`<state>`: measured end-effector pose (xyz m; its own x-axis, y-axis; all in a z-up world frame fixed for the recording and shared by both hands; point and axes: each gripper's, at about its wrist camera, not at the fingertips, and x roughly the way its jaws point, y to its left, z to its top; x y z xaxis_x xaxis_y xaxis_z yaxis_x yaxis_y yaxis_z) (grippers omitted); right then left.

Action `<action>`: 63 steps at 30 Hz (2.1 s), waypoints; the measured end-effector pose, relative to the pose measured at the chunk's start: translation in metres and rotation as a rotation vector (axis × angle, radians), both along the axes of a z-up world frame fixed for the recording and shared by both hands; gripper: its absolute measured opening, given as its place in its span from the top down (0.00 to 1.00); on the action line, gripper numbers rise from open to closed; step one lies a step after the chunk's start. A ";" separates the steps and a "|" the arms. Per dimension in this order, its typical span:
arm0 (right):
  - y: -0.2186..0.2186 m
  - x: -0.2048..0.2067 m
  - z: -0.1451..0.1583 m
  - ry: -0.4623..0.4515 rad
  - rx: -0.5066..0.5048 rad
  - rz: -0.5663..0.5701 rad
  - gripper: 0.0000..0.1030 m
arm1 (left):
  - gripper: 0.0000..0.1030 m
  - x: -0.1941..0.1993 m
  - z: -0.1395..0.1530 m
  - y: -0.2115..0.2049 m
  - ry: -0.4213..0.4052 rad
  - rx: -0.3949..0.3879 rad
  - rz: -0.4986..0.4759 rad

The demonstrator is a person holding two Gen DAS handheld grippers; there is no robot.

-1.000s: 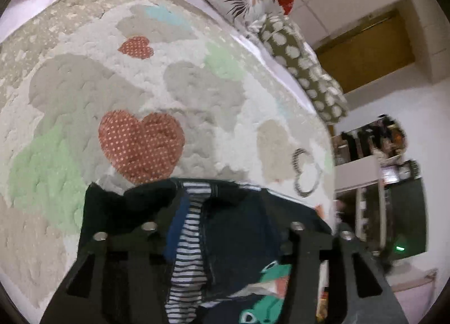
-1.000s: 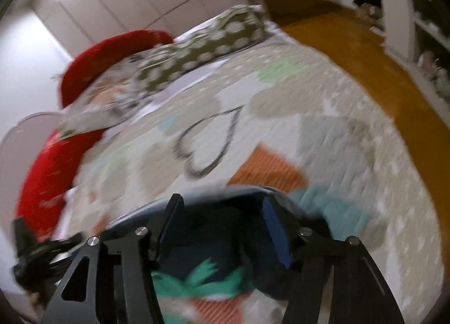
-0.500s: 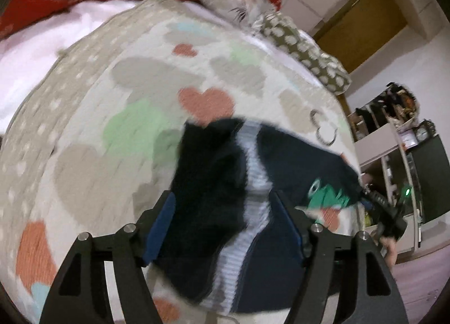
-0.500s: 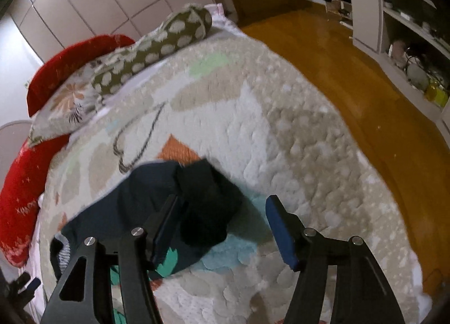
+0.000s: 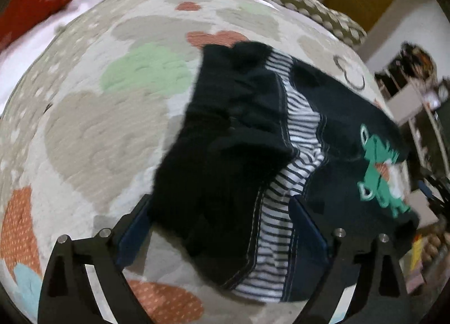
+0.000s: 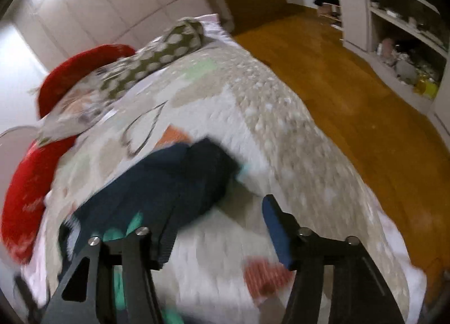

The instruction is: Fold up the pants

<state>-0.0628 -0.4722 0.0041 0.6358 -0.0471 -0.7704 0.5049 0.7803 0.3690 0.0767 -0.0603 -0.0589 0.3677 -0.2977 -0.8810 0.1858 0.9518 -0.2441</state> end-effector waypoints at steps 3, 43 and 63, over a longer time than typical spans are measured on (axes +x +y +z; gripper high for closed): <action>0.017 -0.048 -0.003 -0.006 -0.031 0.036 0.36 | 0.60 -0.002 0.001 -0.007 -0.061 0.075 -0.011; 0.096 0.021 0.022 0.028 -0.260 0.398 0.37 | 0.35 0.016 0.092 -0.031 -0.209 0.113 -0.249; 0.127 0.218 -0.049 0.233 -0.400 0.859 0.24 | 0.05 0.127 -0.010 -0.134 -0.029 0.214 -0.658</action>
<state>0.1550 -0.3452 -0.0449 0.4098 0.0755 -0.9090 -0.2674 0.9627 -0.0405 0.2033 -0.1940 -0.0689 0.1943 -0.2874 -0.9379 0.7449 0.6654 -0.0495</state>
